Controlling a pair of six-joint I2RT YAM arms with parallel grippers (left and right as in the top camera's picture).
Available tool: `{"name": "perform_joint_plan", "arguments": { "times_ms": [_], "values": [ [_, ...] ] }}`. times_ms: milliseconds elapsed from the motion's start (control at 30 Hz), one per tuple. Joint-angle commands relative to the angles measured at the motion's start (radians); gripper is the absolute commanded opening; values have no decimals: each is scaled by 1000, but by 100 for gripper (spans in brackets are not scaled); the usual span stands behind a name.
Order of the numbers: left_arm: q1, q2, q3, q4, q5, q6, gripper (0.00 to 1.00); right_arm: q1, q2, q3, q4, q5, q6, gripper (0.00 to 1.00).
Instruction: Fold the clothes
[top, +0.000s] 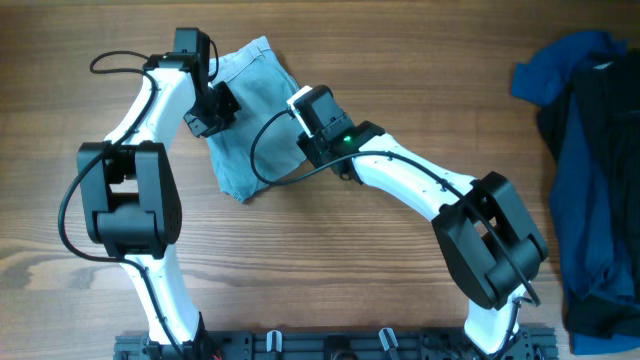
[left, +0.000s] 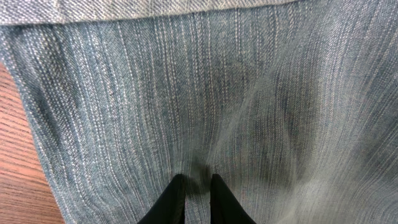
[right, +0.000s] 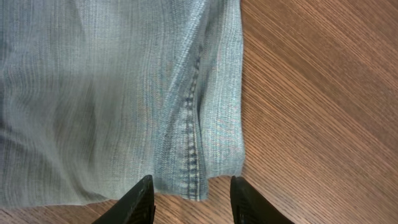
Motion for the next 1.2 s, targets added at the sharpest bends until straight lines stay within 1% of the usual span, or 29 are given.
{"name": "perform_joint_plan", "arguments": {
  "times_ms": [0, 167, 233, 333, 500, 567, 633, 700, 900, 1067, 1167],
  "values": [
    [5, 10, -19, 3, 8, -7, 15, 9, 40, 2, -5, 42, 4, 40],
    [5, 10, -19, 3, 8, -7, 15, 10, 58, 14, -2, 48, -14, 41],
    [5, 10, -19, 3, 9, -7, 15, 10, 58, 16, 7, 27, -32, 44],
    [5, 10, -19, 3, 9, -7, 15, 10, 58, 32, 13, 3, -35, 46],
    [5, 10, -19, 3, 8, -7, 15, 10, 58, 48, 31, -6, -11, 45],
    [5, 10, -19, 3, 8, -7, 15, 10, 58, 48, 43, -6, -11, 40],
    [5, 10, -19, 3, 8, -6, 15, 10, 58, 48, 59, -6, -11, 32],
    [5, 10, -19, 3, 8, -7, 15, 10, 58, 48, 67, -6, -10, 27],
    [5, 10, -19, 3, 8, -6, 15, 10, 58, 48, 67, 19, 18, 6],
    [5, 10, -19, 3, 8, -6, 15, 9, 58, 48, 68, 34, 39, 4],
    [5, 10, -19, 3, 8, -6, 15, 5, 58, 47, 66, 81, 43, 4]
  ]
}}
